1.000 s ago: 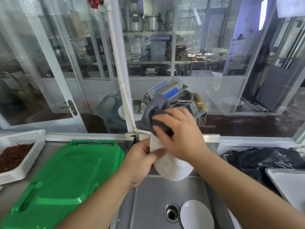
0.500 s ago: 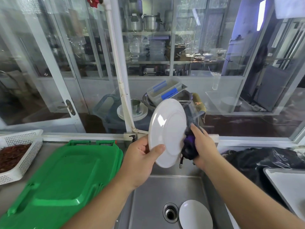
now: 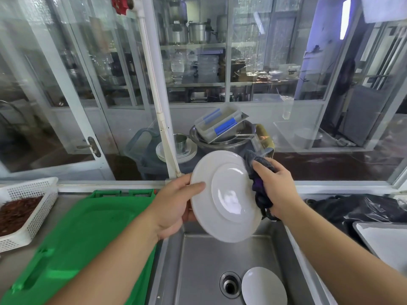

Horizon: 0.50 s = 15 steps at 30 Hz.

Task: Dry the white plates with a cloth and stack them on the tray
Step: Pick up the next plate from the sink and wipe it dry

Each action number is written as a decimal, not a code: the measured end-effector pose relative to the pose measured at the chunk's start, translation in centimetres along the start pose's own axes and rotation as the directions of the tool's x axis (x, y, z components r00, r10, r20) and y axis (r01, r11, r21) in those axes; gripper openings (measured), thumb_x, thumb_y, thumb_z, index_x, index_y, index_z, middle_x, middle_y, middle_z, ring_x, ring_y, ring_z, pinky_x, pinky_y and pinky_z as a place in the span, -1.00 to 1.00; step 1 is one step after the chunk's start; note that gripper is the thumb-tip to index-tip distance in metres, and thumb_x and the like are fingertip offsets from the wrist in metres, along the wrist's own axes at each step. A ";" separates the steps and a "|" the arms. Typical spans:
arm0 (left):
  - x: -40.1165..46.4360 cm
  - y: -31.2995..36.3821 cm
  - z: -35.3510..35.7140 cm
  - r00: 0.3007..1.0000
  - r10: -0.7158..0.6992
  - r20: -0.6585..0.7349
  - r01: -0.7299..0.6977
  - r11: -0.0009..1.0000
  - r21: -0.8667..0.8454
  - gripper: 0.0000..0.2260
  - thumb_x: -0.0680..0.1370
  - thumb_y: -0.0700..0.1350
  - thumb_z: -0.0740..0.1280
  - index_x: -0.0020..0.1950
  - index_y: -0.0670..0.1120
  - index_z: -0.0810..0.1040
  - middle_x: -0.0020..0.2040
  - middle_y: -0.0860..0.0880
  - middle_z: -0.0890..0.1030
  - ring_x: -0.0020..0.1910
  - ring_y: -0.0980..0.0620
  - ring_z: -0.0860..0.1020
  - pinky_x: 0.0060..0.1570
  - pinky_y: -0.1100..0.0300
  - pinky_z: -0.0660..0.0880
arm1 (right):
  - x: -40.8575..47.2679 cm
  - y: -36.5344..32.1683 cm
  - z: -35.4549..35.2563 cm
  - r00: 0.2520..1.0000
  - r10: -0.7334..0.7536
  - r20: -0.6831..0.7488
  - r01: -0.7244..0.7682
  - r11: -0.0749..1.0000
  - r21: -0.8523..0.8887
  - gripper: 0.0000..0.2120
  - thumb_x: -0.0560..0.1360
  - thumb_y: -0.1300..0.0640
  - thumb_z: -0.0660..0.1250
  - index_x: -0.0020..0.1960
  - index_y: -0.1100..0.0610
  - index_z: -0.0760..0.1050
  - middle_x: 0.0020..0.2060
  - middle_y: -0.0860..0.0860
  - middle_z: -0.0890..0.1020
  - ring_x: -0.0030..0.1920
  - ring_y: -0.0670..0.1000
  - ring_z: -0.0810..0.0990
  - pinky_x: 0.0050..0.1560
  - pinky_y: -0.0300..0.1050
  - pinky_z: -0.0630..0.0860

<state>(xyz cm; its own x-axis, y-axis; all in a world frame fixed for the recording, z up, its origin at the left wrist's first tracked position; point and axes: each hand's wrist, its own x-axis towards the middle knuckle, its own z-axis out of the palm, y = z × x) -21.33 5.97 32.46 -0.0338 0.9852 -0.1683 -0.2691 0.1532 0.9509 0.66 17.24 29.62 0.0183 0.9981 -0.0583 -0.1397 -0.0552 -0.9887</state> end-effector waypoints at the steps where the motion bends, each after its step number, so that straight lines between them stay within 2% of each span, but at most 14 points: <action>1: 0.0 0.0 -0.1 1.000 -0.013 0.012 0.012 0.999 0.029 -0.74 0.65 -0.22 0.32 0.34 -0.13 0.60 0.17 -0.23 0.71 0.09 -0.18 0.67 -0.10 -0.03 0.68 | 0.0 -0.2 -0.1 1.000 -0.012 0.014 0.013 0.999 -0.030 -0.93 0.52 -0.06 0.51 0.01 -0.17 0.71 -0.24 0.00 0.72 -0.38 -0.04 0.59 -0.37 -0.12 0.54; 5: -0.1 -0.5 -0.2 0.997 -0.020 0.068 0.015 0.997 0.074 -0.72 0.64 -0.30 0.32 0.34 -0.14 0.58 0.22 -0.28 0.68 0.12 -0.20 0.66 -0.07 -0.04 0.68 | -0.1 -0.5 0.1 0.998 -0.028 0.052 0.033 0.993 -0.109 -0.92 0.54 -0.03 0.49 -0.03 -0.22 0.71 -0.25 -0.01 0.74 -0.40 -0.05 0.64 -0.41 -0.14 0.57; 7: 0.0 -0.8 -0.2 0.996 -0.010 0.086 0.000 0.994 0.114 -0.73 0.64 -0.32 0.32 0.31 -0.14 0.59 0.17 -0.25 0.70 0.07 -0.15 0.68 -0.11 -0.02 0.70 | -0.1 -0.8 0.3 0.994 -0.061 0.089 0.075 0.982 -0.171 -0.88 0.55 -0.02 0.47 -0.04 -0.27 0.71 -0.21 -0.08 0.75 -0.26 -0.05 0.70 -0.29 -0.10 0.62; 9: 0.0 -1.0 0.0 0.995 0.000 0.102 -0.013 0.991 0.130 -0.76 0.64 -0.33 0.32 0.28 -0.14 0.60 0.10 -0.19 0.73 0.01 -0.08 0.70 -0.20 0.04 0.69 | -0.1 -1.1 0.7 0.974 -0.175 0.143 0.211 0.931 -0.296 -0.83 0.57 -0.01 0.43 -0.03 -0.30 0.69 -0.17 -0.19 0.74 -0.14 -0.13 0.68 -0.12 -0.14 0.60; 12: 0.0 -1.3 0.8 0.993 0.029 0.115 -0.043 0.992 0.121 -0.76 0.57 -0.25 0.41 0.22 -0.10 0.63 0.08 -0.17 0.74 0.00 -0.07 0.72 -0.21 0.06 0.67 | -1.0 -2.0 2.0 0.883 -0.409 0.231 0.468 0.730 -0.498 -0.82 0.57 -0.02 0.40 0.10 -0.28 0.65 -0.10 -0.23 0.71 -0.04 -0.19 0.63 -0.05 -0.19 0.53; 15: -0.2 -2.1 1.7 0.991 0.038 0.126 -0.050 0.994 0.097 -0.79 0.50 -0.19 0.40 0.09 -0.01 0.71 0.03 -0.13 0.75 -0.05 -0.05 0.72 -0.28 0.09 0.64 | -2.5 -3.2 3.4 0.691 -0.583 0.428 0.716 0.472 -0.514 -0.69 0.53 0.09 0.46 0.26 -0.07 0.68 0.10 -0.07 0.70 0.09 -0.03 0.63 0.14 -0.04 0.56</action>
<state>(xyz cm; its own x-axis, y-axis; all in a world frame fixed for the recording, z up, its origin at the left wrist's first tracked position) -19.15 5.59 30.92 0.0777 0.9921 -0.0981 -0.1727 0.1103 0.9788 -2.35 15.00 33.40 -0.3296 0.7329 0.5951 0.4563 0.6755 -0.5792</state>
